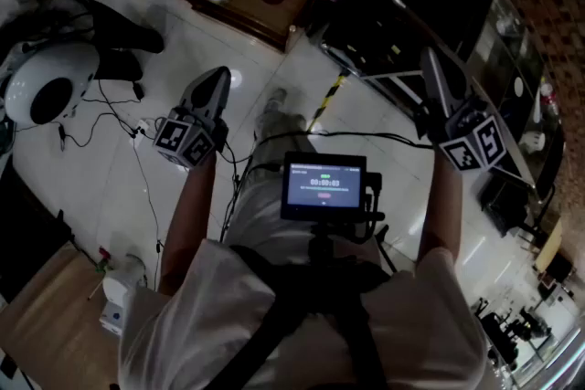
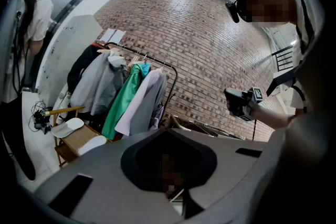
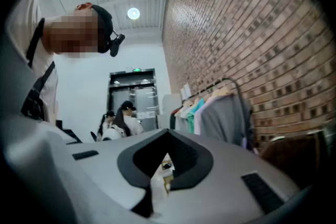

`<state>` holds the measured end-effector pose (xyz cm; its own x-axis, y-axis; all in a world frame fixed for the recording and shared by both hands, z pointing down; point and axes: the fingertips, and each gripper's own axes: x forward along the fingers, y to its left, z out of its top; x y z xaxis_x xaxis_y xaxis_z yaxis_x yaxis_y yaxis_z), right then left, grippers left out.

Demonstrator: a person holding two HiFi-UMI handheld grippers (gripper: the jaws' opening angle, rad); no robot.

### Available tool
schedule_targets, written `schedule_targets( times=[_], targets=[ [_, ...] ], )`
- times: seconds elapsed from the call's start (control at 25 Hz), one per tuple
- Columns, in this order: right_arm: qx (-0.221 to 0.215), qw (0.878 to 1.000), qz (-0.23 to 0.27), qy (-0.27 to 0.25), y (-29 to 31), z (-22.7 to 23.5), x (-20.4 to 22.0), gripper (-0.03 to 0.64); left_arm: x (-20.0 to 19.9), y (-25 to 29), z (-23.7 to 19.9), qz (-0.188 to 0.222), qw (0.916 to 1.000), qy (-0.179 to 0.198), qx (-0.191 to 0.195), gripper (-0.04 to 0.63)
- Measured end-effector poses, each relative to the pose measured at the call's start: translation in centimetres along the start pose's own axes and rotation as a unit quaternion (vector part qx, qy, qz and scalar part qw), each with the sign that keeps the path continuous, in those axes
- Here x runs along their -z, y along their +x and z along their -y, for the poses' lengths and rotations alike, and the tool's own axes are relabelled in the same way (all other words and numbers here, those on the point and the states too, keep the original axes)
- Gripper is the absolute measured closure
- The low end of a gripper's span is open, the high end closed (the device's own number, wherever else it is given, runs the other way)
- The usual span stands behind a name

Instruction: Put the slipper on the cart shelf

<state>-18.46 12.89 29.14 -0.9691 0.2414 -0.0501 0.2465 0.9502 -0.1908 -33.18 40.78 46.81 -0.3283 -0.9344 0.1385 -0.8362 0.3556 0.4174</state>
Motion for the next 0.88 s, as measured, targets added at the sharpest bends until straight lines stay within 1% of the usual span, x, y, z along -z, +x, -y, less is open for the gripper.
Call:
schedule_targets(
  times=[0.08, 0.16, 0.2, 0.28, 0.4, 0.52, 0.6, 0.68, 0.76, 0.8, 0.88],
  targets=[
    [0.053, 0.998, -0.028, -0.017, -3.9, 0.8, 1.5, 0.611, 0.5, 0.3, 0.7, -0.004, 1.0, -0.001, 0.002, 0.594],
    [0.089, 0.994, -0.057, -0.037, -6.3, 1.1, 3.3, 0.611, 1.1, 0.8, 1.3, -0.013, 0.9999, 0.001, 0.0, 0.594],
    [0.101, 0.992, -0.066, -0.043, -6.7, 1.0, 4.1, 0.611, 1.4, 1.3, 1.4, -0.019, 0.9998, 0.006, 0.0, 0.594],
    [0.116, 0.99, -0.068, -0.036, -6.7, 0.5, 5.7, 0.61, 1.8, 2.8, 0.5, -0.033, 0.9993, 0.02, 0.005, 0.594],
    [0.129, 0.989, -0.073, -0.019, -4.5, 0.1, 7.8, 0.609, 1.9, 5.3, -2.5, -0.054, 0.9981, 0.03, 0.005, 0.594],
    [0.137, 0.987, -0.089, -0.013, -0.1, 0.6, 9.5, 0.609, 1.9, 7.8, -6.7, -0.082, 0.9961, 0.03, -0.003, 0.584],
    [0.138, 0.986, -0.091, -0.001, 3.6, 0.8, 10.5, 0.609, 2.5, 9.0, -10.5, -0.106, 0.9939, 0.029, -0.008, 0.511],
    [0.14, 0.986, -0.094, 0.006, 7.4, 0.6, 11.3, 0.609, 3.4, 10.2, -15.1, -0.131, 0.9908, 0.031, -0.015, 0.5],
    [0.138, 0.984, -0.109, 0.009, 11.1, 0.4, 12.2, 0.609, 4.7, 11.3, -19.8, -0.159, 0.9866, 0.024, -0.027, 0.474],
    [0.138, 0.983, -0.119, 0.012, 12.8, 0.4, 12.6, 0.609, 5.7, 11.9, -22.2, -0.176, 0.9837, 0.017, -0.035, 0.471],
    [0.139, 0.981, -0.13, 0.023, 16.3, 1.0, 13.5, 0.609, 7.8, 13.5, -27.5, -0.211, 0.9759, 0.008, -0.055, 0.435]
  ],
)
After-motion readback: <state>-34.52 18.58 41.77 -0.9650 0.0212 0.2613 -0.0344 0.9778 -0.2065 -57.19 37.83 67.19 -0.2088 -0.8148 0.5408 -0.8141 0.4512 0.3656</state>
